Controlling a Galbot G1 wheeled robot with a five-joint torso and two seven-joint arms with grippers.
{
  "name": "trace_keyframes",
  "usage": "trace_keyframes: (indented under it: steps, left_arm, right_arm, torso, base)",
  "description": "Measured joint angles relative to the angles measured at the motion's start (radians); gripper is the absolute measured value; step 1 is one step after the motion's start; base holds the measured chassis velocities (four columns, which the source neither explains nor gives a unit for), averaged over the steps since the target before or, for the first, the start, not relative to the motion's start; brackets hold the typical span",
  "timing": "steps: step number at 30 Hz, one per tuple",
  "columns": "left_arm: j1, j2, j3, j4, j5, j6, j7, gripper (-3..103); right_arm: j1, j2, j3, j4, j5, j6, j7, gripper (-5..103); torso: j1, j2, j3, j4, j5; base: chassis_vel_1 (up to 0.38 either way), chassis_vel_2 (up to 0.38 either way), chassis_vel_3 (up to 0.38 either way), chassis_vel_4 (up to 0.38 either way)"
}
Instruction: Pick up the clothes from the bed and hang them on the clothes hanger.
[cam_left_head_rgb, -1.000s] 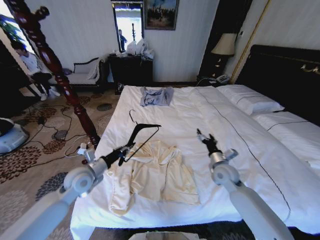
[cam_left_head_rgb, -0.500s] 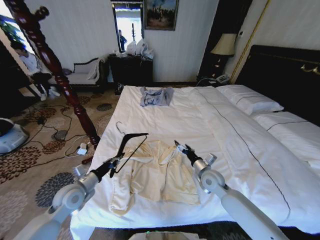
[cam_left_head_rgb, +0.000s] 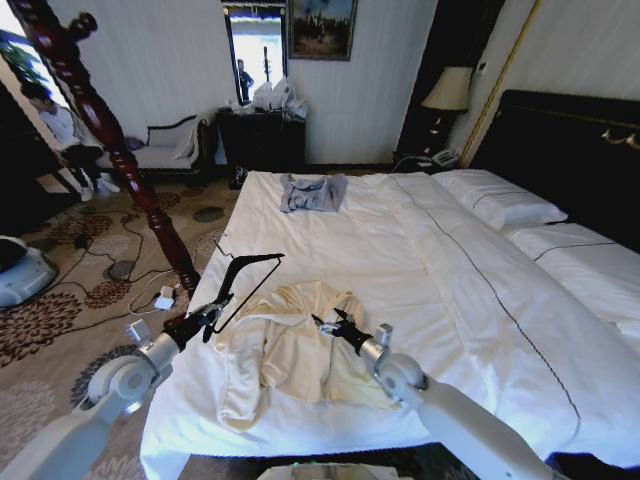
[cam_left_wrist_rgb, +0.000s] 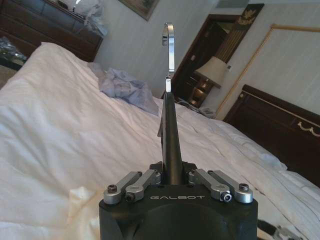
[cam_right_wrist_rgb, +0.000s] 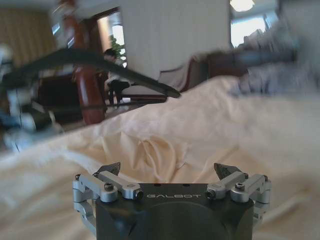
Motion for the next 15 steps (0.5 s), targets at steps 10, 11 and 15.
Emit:
trace_keyframes:
  steps: [10,11,15]
  left_arm:
    - [-0.002,0.0,0.021,0.004,0.026,-0.001,-0.002,18]
    - [-0.003,0.003,0.021,0.006,0.027,-0.001,-0.003,18]
    - [-0.01,0.019,0.028,0.01,0.03,-0.004,-0.007,18]
  right_arm:
    - [0.022,-0.021,0.029,-0.091,-0.532,0.143,-0.036,100]
    - [0.028,-0.025,0.029,-0.092,-0.551,0.155,-0.048,100]
    - [0.079,-0.051,-0.009,-0.097,-0.568,0.211,-0.176,100]
  torso:
    - [0.0,0.0,0.0,-0.0004,-0.0001]
    - [0.0,0.0,0.0,-0.0004,0.0]
    - [0.0,0.0,0.0,-0.0003,0.0]
  base:
    - [0.0,0.0,0.0,0.0]
    - [0.0,0.0,0.0,0.0]
    - [0.0,0.0,0.0,0.0]
